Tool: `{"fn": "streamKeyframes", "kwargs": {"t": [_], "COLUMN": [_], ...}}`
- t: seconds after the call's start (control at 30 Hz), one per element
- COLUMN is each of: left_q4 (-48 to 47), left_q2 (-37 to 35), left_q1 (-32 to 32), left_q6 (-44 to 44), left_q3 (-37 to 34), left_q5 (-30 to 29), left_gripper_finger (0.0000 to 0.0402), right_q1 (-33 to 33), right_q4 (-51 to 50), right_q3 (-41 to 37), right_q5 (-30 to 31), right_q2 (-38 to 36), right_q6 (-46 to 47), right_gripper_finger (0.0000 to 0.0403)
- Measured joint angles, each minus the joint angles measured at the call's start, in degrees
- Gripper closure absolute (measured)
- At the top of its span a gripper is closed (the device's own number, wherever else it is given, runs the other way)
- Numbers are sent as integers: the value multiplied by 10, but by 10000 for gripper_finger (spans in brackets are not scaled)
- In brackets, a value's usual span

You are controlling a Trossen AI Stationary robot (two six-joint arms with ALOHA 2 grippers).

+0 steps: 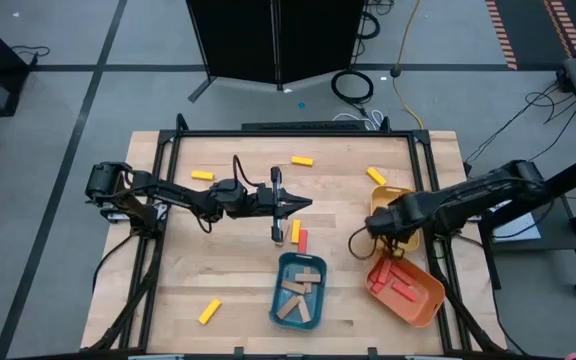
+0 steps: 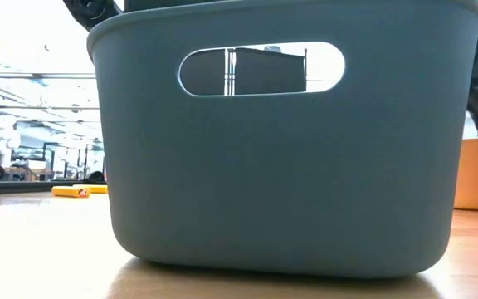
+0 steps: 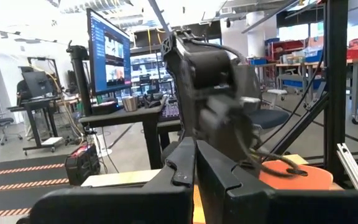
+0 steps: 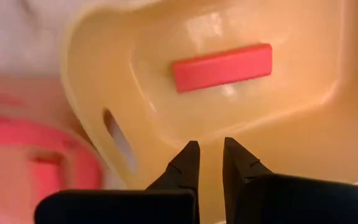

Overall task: Sort blocks
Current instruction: Put the orange block into the orange bin

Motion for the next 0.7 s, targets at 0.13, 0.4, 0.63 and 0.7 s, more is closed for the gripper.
{"fn": "streamKeyframes", "kwargs": {"t": [0.13,0.4,0.63,0.7], "left_q4": [-9,65,248,267], "left_q2": [0,-1,-4,-5], "left_q1": [0,24,71,78], "left_q6": [0,-12,-70,-71], "left_q3": [0,-75,-176,-180], "left_q5": [4,16,30,38], "left_gripper_finger": [389,389,389,389], "right_q1": [-67,-156,-159,-159], "right_q4": [38,55,78,81], "right_q3": [-24,-65,-66,-66], "right_q5": [-44,-64,-37,-35], "right_q2": [-59,-124,-98,-88], "right_q6": [86,234,259,249], "right_gripper_finger": [403,403,348,319]}}
